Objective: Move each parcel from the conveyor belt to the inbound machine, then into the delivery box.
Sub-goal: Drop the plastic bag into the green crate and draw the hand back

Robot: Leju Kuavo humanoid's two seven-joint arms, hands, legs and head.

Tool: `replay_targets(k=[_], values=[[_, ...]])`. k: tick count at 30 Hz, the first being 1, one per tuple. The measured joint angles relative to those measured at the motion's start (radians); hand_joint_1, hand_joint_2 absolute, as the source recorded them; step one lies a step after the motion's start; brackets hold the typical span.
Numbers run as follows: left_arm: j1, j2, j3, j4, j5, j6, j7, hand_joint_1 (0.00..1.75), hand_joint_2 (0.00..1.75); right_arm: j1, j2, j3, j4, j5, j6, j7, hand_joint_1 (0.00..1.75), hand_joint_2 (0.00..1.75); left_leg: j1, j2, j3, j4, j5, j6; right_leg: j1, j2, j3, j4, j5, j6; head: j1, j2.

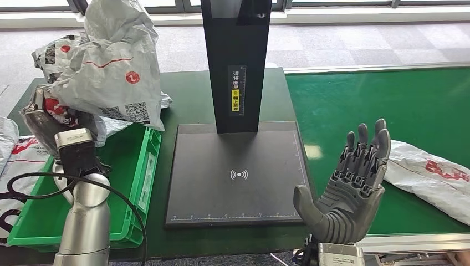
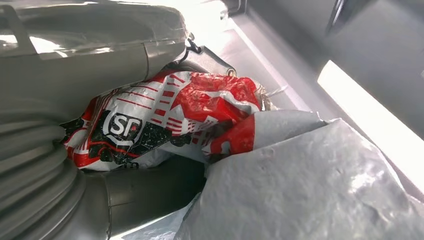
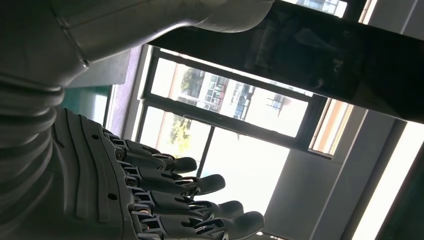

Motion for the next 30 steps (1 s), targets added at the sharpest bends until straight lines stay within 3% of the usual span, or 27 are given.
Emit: replay_targets(k=[5,8,14,20,30], values=[[-0.084,0.020,0.007,0.223,-0.275,-0.060,0.253,1.75,1.75,0.013,0.000,-0.003,-0.023,0.029,0.051,0.026,0.00,1.75,0.000,0.000,0.000,0.000,0.000,0.000,0.000,-0.001,0.000,0.000,0.001,-0.001,0.000,0.000],[-0.129,0.039,0.044,0.374,-0.368,-0.061,0.329,1.75,1.75,0.018,0.002,-0.007,-0.043,0.049,0.107,0.041,0.00,1.75,0.001,0.001,0.000,0.000,0.001,-0.001,0.000,0.000,0.000,0.000,0.001,-0.001,0.000,0.000],[-0.148,0.062,0.150,0.541,-0.392,-0.062,0.333,1.75,1.75,0.023,0.011,-0.027,-0.060,0.065,0.175,0.044,0.00,1.75,0.002,0.001,-0.002,0.000,0.001,-0.001,0.000,0.000,-0.001,0.001,0.001,-0.002,0.000,0.000],[-0.122,0.065,0.211,0.554,-0.389,-0.078,0.321,1.75,1.75,0.023,0.014,-0.037,-0.062,0.055,0.206,0.040,0.00,1.75,0.002,0.000,-0.003,0.000,0.001,-0.001,0.000,0.000,-0.001,0.000,0.001,-0.001,0.000,0.000],[-0.114,0.066,0.236,0.554,-0.387,-0.081,0.320,1.75,1.75,0.024,0.017,-0.047,-0.062,0.054,0.207,0.039,0.00,1.75,0.002,0.000,-0.003,0.000,0.001,-0.001,0.000,-0.002,-0.001,0.000,0.001,-0.001,0.000,0.000]])
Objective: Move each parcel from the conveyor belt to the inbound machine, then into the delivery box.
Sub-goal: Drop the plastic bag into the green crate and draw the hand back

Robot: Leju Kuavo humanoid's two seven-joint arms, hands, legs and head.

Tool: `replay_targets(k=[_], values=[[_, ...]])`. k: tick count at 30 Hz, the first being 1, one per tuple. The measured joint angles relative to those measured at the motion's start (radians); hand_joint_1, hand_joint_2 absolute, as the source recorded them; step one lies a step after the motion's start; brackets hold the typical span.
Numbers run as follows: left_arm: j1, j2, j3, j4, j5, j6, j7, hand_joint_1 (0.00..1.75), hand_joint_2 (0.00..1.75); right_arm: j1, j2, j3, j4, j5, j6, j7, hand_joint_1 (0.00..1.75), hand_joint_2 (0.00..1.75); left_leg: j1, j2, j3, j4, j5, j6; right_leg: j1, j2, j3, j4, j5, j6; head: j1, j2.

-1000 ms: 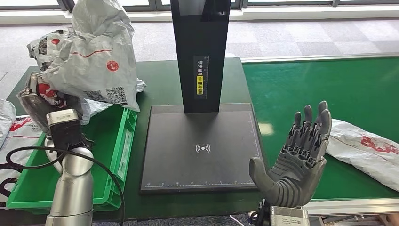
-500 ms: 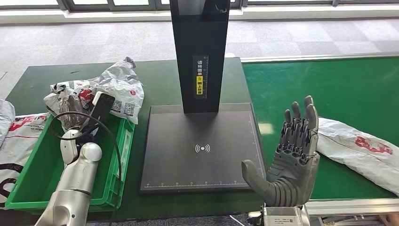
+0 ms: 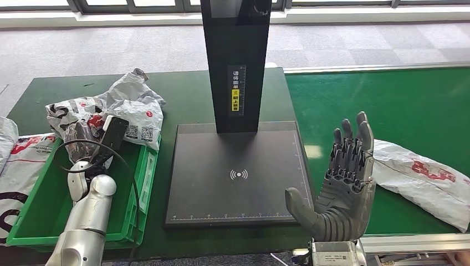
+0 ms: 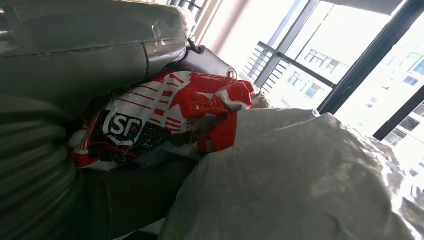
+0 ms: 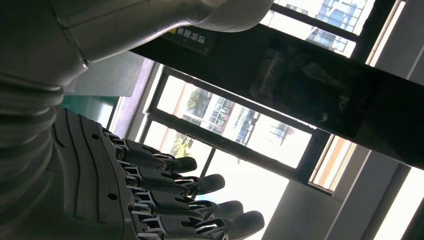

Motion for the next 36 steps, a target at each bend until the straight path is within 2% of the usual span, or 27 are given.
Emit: replay_targets(k=[36], values=[[0.001,0.000,0.002,0.000,0.000,0.000,0.000,1.75,1.75,0.000,0.000,0.000,0.000,0.000,0.000,0.000,0.00,1.75,0.000,0.000,0.000,0.000,0.000,0.000,0.000,0.000,0.000,0.000,0.000,0.000,0.000,0.000]])
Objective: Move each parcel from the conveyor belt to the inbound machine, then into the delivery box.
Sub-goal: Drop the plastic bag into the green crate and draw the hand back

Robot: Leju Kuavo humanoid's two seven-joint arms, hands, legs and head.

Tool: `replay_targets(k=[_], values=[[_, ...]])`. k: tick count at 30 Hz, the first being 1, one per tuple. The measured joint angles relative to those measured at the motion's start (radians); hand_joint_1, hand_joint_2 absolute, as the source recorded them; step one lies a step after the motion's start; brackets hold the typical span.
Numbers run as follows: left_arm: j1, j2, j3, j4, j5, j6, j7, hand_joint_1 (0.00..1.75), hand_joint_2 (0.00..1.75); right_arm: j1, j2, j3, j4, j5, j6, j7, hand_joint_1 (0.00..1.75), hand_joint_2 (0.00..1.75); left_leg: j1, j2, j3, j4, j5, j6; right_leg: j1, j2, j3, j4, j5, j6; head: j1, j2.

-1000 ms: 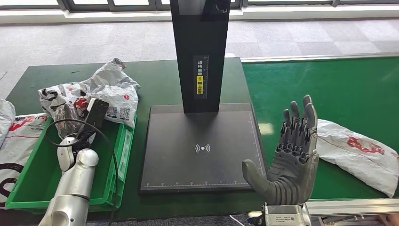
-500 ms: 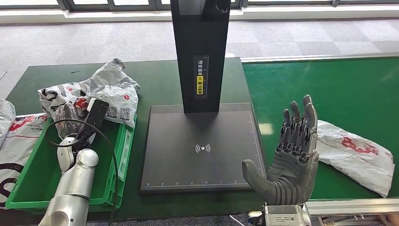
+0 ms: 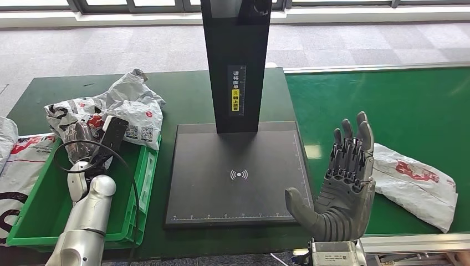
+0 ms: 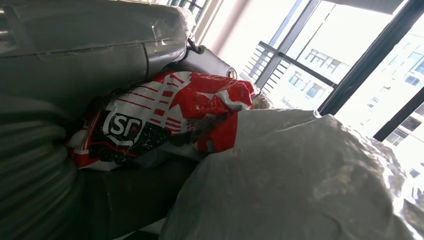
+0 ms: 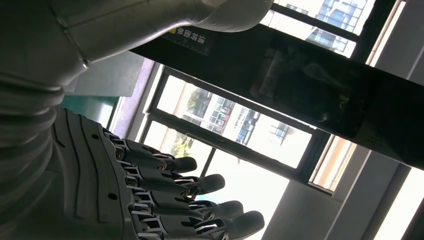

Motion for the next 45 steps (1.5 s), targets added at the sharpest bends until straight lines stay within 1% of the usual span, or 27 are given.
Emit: replay_targets(k=[4,5,6,8,9,10,11,12,16,18,19,22,23,25,28,31,33,36,39,45], values=[[0.001,0.000,0.000,0.000,0.006,0.004,-0.006,0.00,0.00,0.000,0.000,0.000,0.000,0.006,0.002,0.006,0.00,1.75,0.000,0.000,0.000,0.000,0.000,0.000,0.000,0.000,0.000,0.000,0.000,0.000,0.000,0.000],[0.010,-0.008,0.004,-0.010,0.030,0.016,-0.030,0.00,0.00,0.003,-0.003,-0.002,0.000,0.024,0.003,0.029,0.00,1.75,0.000,0.000,0.000,0.000,0.000,0.000,0.000,0.001,0.000,0.000,0.000,0.000,0.000,0.000],[0.034,-0.024,0.014,-0.042,0.074,0.037,-0.079,0.00,0.00,0.010,-0.012,-0.005,0.000,0.051,-0.003,0.069,0.00,1.75,0.000,0.002,0.000,0.000,-0.001,0.000,0.000,0.002,0.000,0.000,0.000,0.000,0.000,0.000],[0.131,-0.081,0.054,-0.184,0.218,0.095,-0.253,0.00,0.00,0.051,-0.053,-0.018,0.005,0.086,-0.053,0.162,0.00,1.75,0.000,0.005,0.000,0.000,-0.005,0.001,0.000,0.005,0.003,0.000,-0.004,0.001,0.000,0.000],[0.189,-0.112,0.076,-0.274,0.298,0.114,-0.341,0.00,0.00,0.080,-0.082,-0.028,0.011,0.082,-0.089,0.183,0.00,1.75,-0.001,0.005,0.001,0.000,-0.007,0.002,0.000,0.006,0.004,0.000,-0.006,0.001,0.000,0.000],[0.241,-0.139,0.096,-0.360,0.375,0.125,-0.412,0.00,0.00,0.106,-0.108,-0.037,0.018,0.069,-0.121,0.185,0.00,1.75,-0.001,0.004,0.003,0.000,-0.008,0.003,0.001,0.005,0.004,0.000,-0.007,0.002,0.001,0.000],[0.275,-0.157,0.109,-0.416,0.430,0.128,-0.451,0.00,0.00,0.123,-0.126,-0.044,0.023,0.059,-0.140,0.178,0.00,1.75,-0.002,0.003,0.004,0.000,-0.008,0.003,0.001,0.005,0.004,0.000,-0.008,0.002,0.001,0.000],[0.295,-0.168,0.117,-0.451,0.468,0.128,-0.471,0.00,0.00,0.133,-0.137,-0.049,0.025,0.053,-0.149,0.173,0.00,1.75,-0.002,0.003,0.004,0.000,-0.009,0.003,0.001,0.004,0.004,0.000,-0.008,0.002,0.001,0.000],[0.309,-0.175,0.124,-0.476,0.494,0.128,-0.481,0.00,0.00,0.136,-0.143,-0.050,0.027,0.051,-0.151,0.170,0.00,1.75,-0.002,0.003,0.004,0.000,-0.009,0.003,0.000,0.004,0.003,0.000,-0.008,0.002,0.001,0.000],[0.324,-0.180,0.135,-0.517,0.524,0.128,-0.490,0.00,0.00,0.142,-0.151,-0.050,0.029,0.049,-0.152,0.171,0.00,1.75,-0.002,0.003,0.003,0.000,-0.010,0.004,0.000,0.004,0.003,0.000,-0.008,0.002,0.001,0.000],[0.337,-0.188,0.151,-0.565,0.550,0.128,-0.495,0.00,0.00,0.148,-0.162,-0.050,0.031,0.048,-0.154,0.175,0.00,1.75,-0.001,0.004,0.002,0.000,-0.010,0.004,0.000,0.004,0.003,0.000,-0.008,0.002,0.001,0.000],[0.373,-0.226,0.222,-0.816,0.611,0.128,-0.509,0.00,0.00,0.186,-0.217,-0.050,0.036,0.063,-0.191,0.223,0.00,1.75,-0.002,-0.002,-0.001,0.000,-0.011,0.005,0.000,-0.002,0.006,-0.001,-0.011,0.004,0.001,0.000],[0.375,-0.234,0.237,-0.876,0.625,0.128,-0.511,0.00,0.00,0.196,-0.233,-0.048,0.036,0.067,-0.205,0.238,0.00,1.75,-0.002,-0.004,-0.002,0.000,-0.011,0.005,0.000,-0.003,0.007,-0.001,-0.011,0.004,0.001,0.000],[0.374,-0.238,0.245,-0.921,0.677,0.128,-0.511,0.00,0.00,0.200,-0.250,-0.043,0.036,0.060,-0.221,0.250,0.00,1.75,-0.001,-0.003,-0.003,0.000,-0.011,0.004,0.000,-0.002,0.007,-0.001,-0.011,0.004,0.001,0.000],[0.382,-0.240,0.246,-0.979,0.810,0.128,-0.511,0.00,0.00,0.198,-0.274,-0.027,0.040,0.034,-0.246,0.257,0.00,1.75,-0.001,-0.002,-0.002,0.000,-0.011,0.004,0.000,-0.002,0.008,-0.001,-0.011,0.004,0.001,0.000],[0.408,-0.240,0.244,-1.040,0.940,0.128,-0.511,0.00,0.00,0.192,-0.298,-0.010,0.047,0.004,-0.266,0.254,0.00,1.75,-0.001,-0.002,-0.002,0.000,-0.011,0.004,0.000,-0.002,0.008,-0.001,-0.011,0.004,0.001,0.000],[0.430,-0.240,0.237,-1.077,0.981,0.128,-0.511,0.00,0.00,0.185,-0.311,0.000,0.052,-0.006,-0.272,0.252,0.00,1.75,-0.001,-0.002,-0.002,0.000,-0.011,0.004,0.001,-0.002,0.008,-0.001,-0.011,0.004,0.001,0.000],[0.441,-0.240,0.233,-1.110,0.937,0.127,-0.512,0.00,0.00,0.179,-0.323,0.009,0.058,-0.007,-0.282,0.254,0.00,1.75,-0.002,-0.004,-0.001,0.000,-0.011,0.004,0.001,-0.003,0.008,-0.001,-0.012,0.004,0.001,0.000],[0.432,-0.240,0.235,-1.110,0.791,0.127,-0.512,0.00,0.00,0.179,-0.330,0.017,0.059,0.002,-0.294,0.262,0.00,1.75,-0.002,-0.004,-0.001,0.000,-0.011,0.005,0.001,-0.003,0.008,-0.001,-0.012,0.005,0.001,0.000],[0.360,-0.243,0.274,-1.015,0.531,0.119,-0.510,0.00,0.00,0.180,-0.332,0.030,0.059,0.022,-0.299,0.287,0.00,1.75,-0.003,-0.004,0.001,0.000,-0.011,0.005,0.001,-0.003,0.009,-0.001,-0.011,0.005,0.001,0.000]])
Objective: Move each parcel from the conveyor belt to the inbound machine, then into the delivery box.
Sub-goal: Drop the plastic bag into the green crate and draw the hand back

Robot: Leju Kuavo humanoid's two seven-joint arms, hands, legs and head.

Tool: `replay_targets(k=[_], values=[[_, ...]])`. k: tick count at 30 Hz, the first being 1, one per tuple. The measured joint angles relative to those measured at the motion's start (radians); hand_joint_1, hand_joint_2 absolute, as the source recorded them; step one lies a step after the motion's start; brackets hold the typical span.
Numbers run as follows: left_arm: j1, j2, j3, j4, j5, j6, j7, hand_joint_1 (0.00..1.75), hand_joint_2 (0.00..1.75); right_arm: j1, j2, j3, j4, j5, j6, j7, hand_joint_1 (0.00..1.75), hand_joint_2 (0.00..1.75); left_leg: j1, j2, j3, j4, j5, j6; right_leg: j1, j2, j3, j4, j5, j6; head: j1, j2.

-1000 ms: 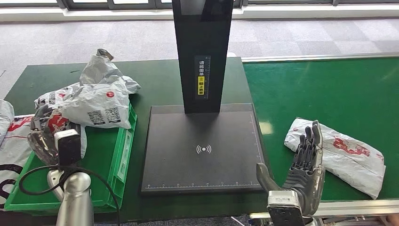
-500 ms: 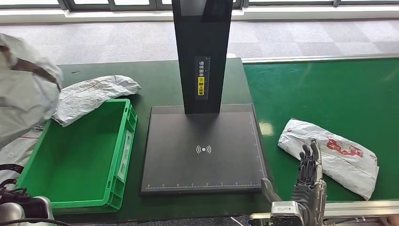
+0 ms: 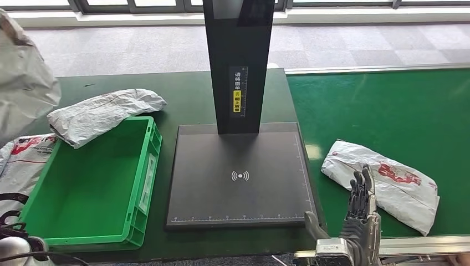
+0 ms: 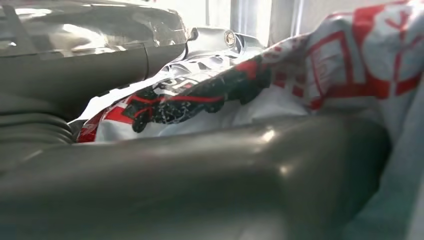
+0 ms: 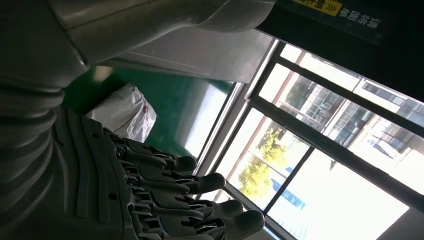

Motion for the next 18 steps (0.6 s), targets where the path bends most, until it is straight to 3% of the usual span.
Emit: replay_targets(k=[11,15,18], values=[[-0.194,-0.003,0.122,0.421,-0.380,0.003,0.019,0.00,0.00,-0.005,0.000,0.015,0.008,-0.011,0.031,-0.010,0.00,1.75,0.000,0.000,0.004,0.000,0.001,0.000,0.000,0.000,0.001,0.000,0.001,0.000,0.000,0.000],[-0.354,-0.003,0.287,0.619,-0.678,0.005,0.021,0.00,0.00,-0.025,0.000,0.015,0.023,-0.034,0.077,-0.051,0.00,1.75,0.000,-0.005,0.002,0.001,0.004,0.001,0.000,-0.005,0.001,0.000,0.002,0.000,0.000,0.000],[-0.447,0.015,0.425,0.731,-0.861,0.006,0.076,0.00,0.00,-0.038,0.001,0.015,0.039,-0.056,0.104,-0.083,0.00,1.75,0.000,-0.001,0.001,0.001,0.003,0.000,0.000,-0.002,0.000,0.000,0.003,0.000,0.000,0.000]])
